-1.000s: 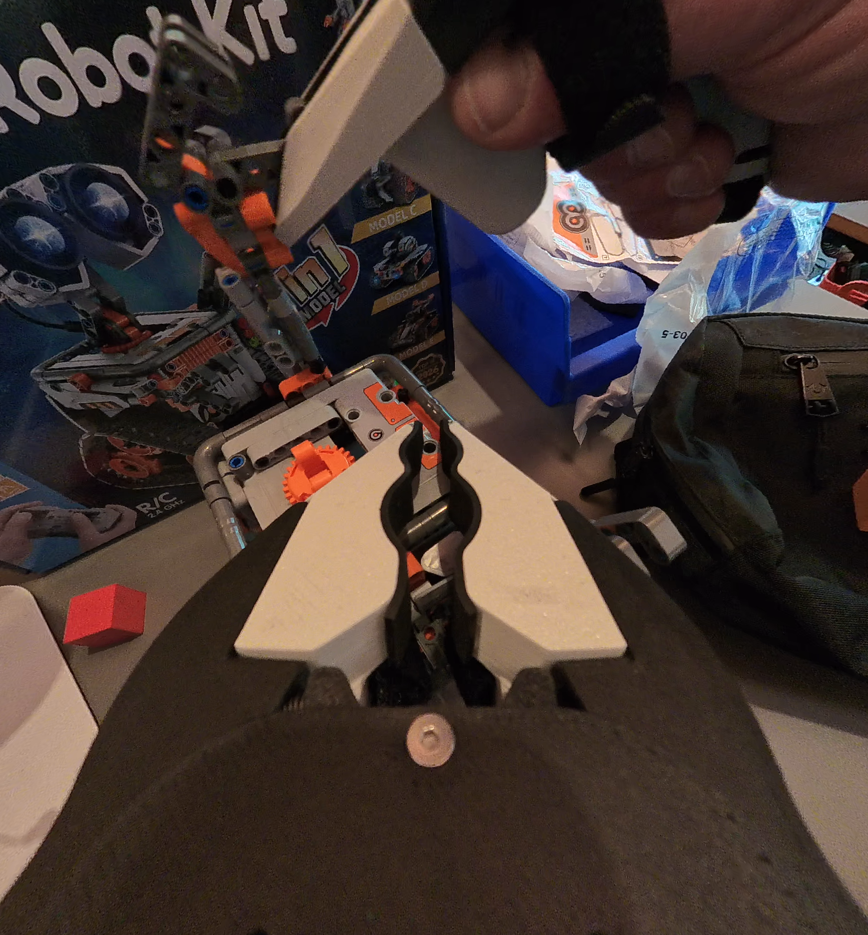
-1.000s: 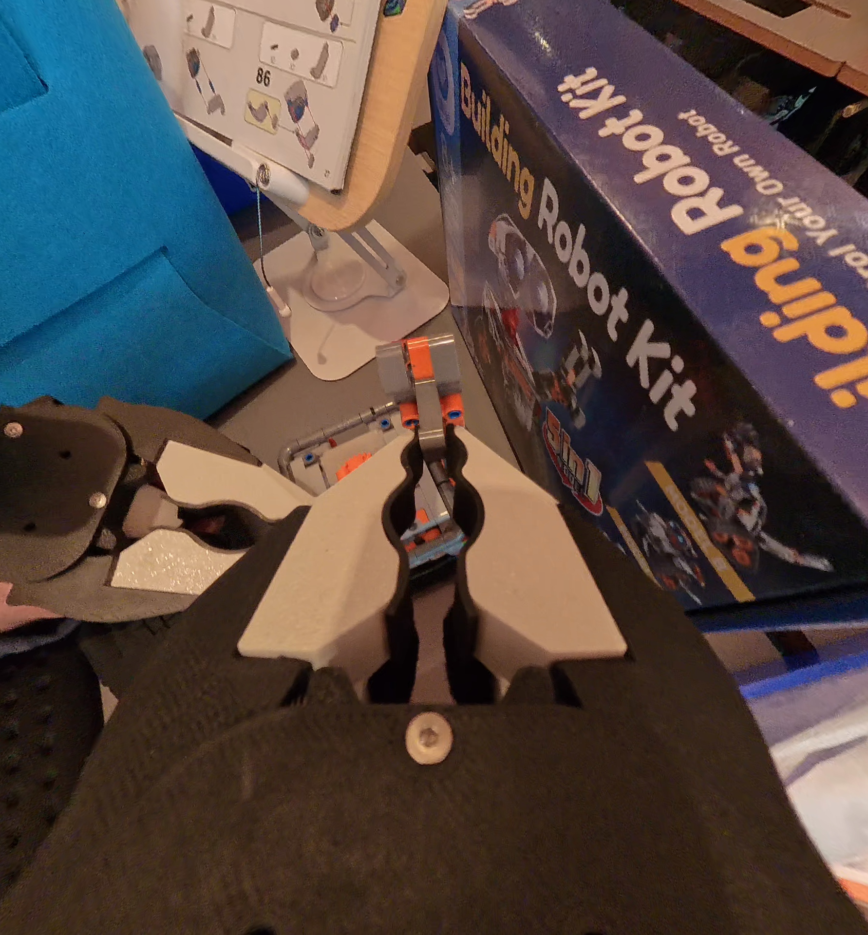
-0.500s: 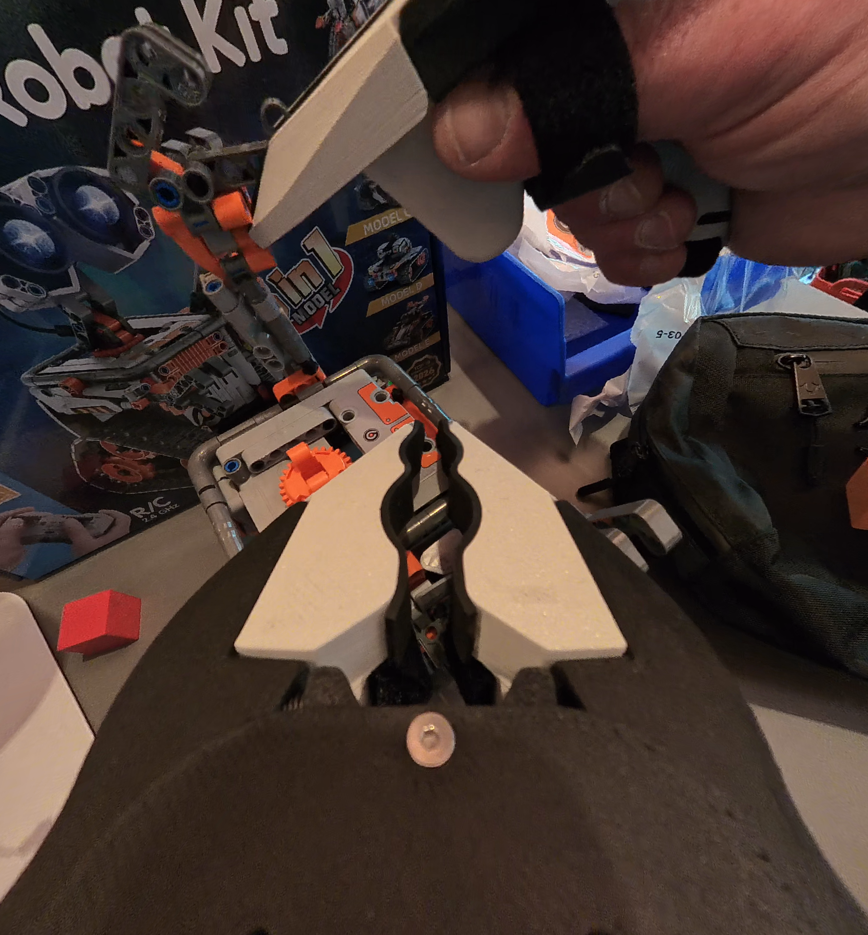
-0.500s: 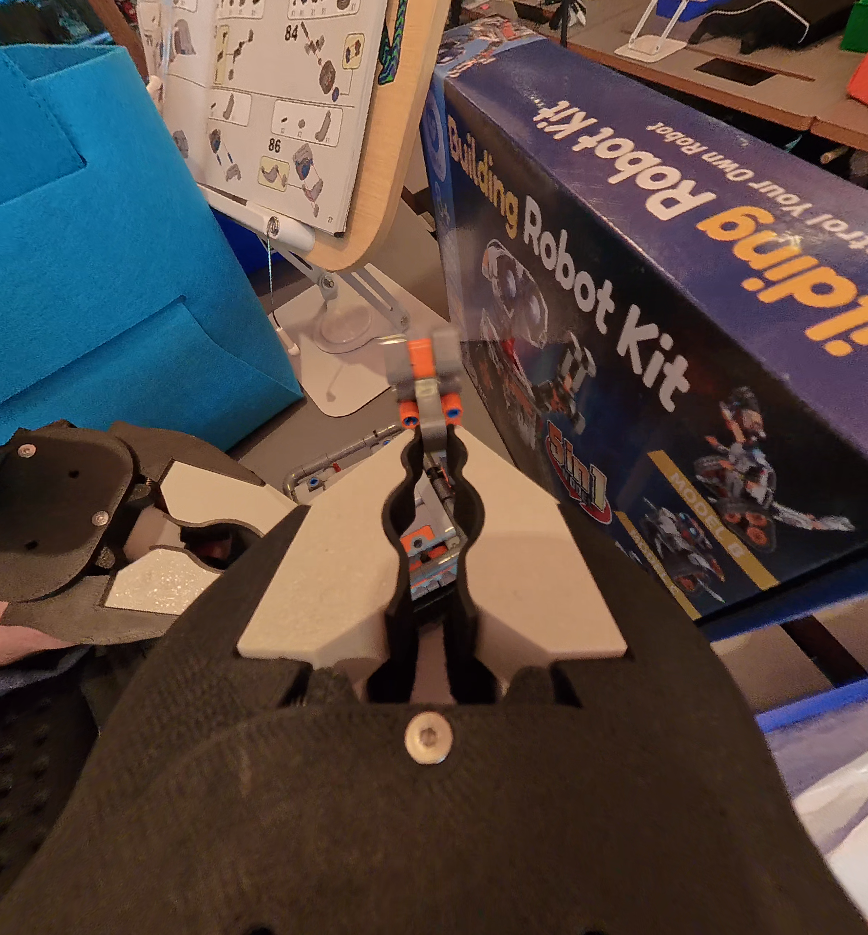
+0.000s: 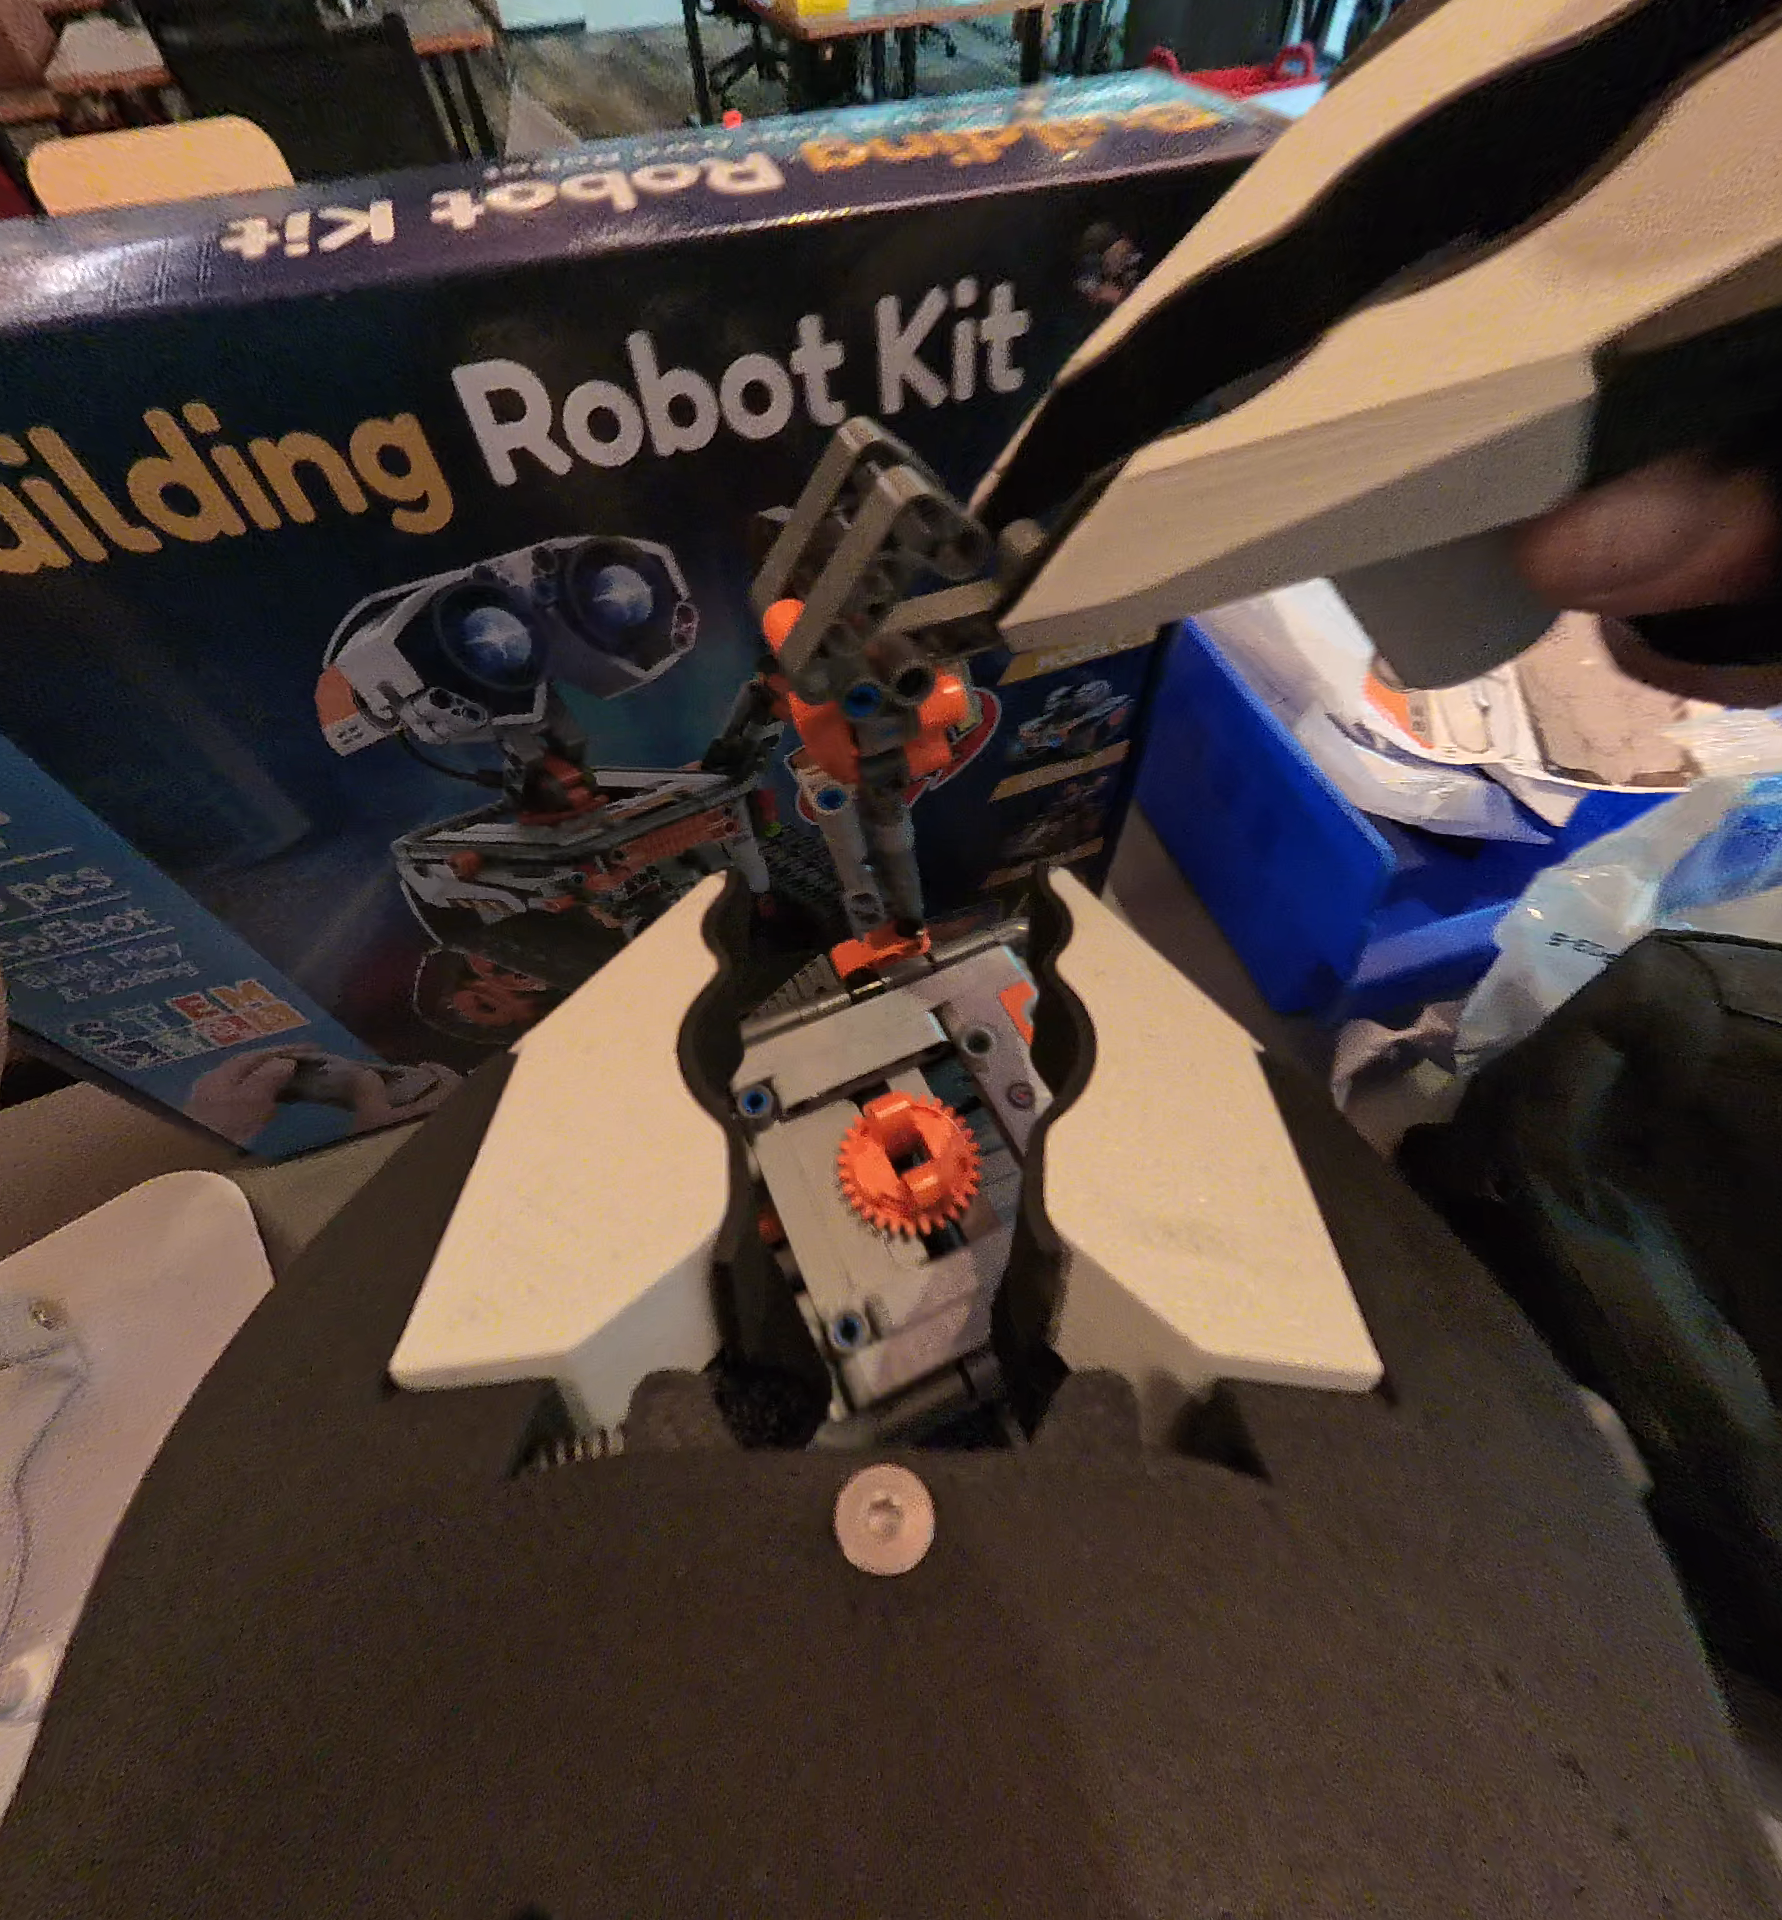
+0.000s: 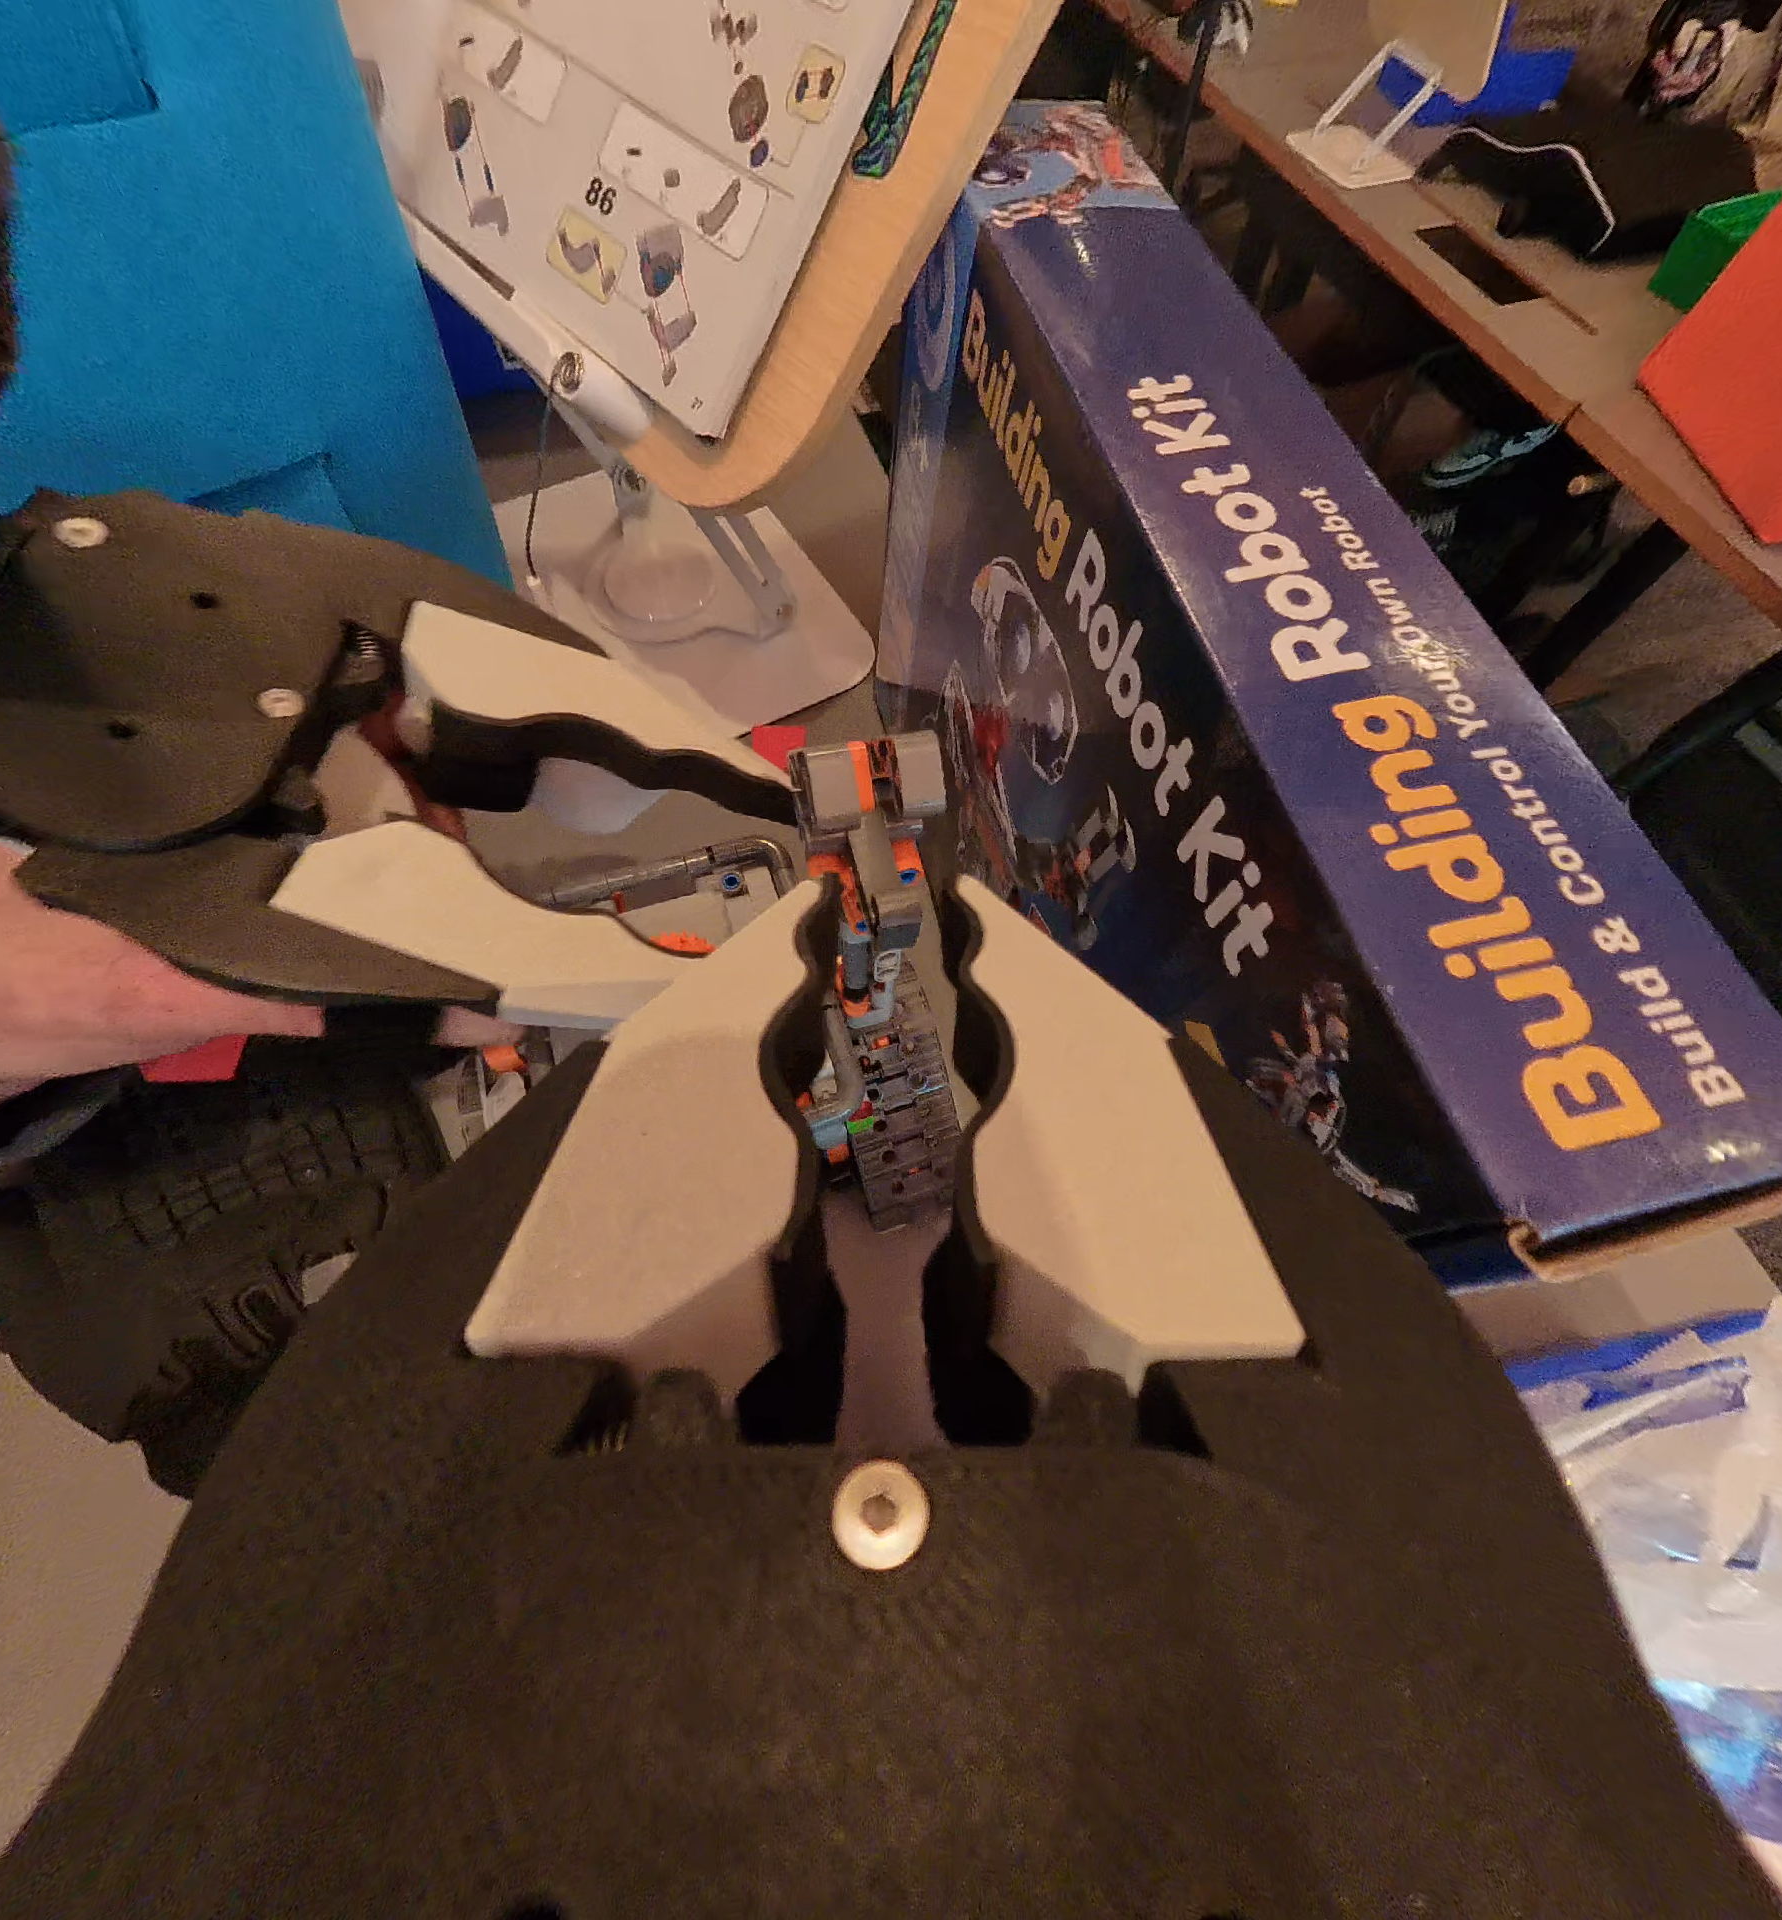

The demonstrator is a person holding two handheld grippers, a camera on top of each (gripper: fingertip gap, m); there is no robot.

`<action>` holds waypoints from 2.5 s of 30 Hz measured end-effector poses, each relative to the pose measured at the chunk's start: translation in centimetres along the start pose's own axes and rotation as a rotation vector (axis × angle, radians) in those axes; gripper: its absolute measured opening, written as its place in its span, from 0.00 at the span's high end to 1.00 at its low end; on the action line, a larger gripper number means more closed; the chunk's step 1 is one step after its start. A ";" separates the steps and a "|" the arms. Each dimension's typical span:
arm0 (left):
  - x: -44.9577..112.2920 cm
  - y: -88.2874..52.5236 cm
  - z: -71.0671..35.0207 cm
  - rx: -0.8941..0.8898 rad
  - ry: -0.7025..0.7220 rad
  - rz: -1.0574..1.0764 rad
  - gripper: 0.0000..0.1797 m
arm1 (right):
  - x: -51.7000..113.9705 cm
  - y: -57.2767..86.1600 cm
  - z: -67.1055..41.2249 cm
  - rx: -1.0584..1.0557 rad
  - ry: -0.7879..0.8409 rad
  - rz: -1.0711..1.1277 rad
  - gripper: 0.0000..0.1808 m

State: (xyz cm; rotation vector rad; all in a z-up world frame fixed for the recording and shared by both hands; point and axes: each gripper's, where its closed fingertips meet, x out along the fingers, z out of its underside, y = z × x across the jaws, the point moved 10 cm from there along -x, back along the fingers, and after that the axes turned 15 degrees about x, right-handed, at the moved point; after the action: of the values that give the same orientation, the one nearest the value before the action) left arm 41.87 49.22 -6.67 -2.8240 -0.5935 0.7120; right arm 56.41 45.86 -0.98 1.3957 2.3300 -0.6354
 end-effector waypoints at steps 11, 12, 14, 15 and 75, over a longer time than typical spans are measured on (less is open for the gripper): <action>3.1 -0.7 -0.6 0.045 -0.082 0.033 0.90 | 0.3 0.9 0.6 0.037 -0.016 -0.024 0.96; 3.2 -0.8 -0.6 0.047 -0.083 0.039 0.90 | 0.3 1.0 0.7 0.046 -0.019 -0.024 0.95; 3.2 -0.8 -0.6 0.048 -0.091 0.041 0.91 | 0.3 1.1 0.9 0.047 -0.017 -0.022 0.96; 3.2 -0.8 -0.6 0.052 -0.093 0.039 0.91 | 0.3 1.1 1.0 0.046 -0.017 -0.025 0.96; 3.4 -1.3 -0.3 -0.067 -0.047 0.149 0.92 | 0.9 -0.8 -0.6 -0.215 0.024 0.019 1.00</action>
State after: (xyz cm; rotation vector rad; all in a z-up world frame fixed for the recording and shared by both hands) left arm 44.27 51.81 -7.48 -2.9453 -0.4241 0.8006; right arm 55.25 46.50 -0.72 1.3315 2.3220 -0.3514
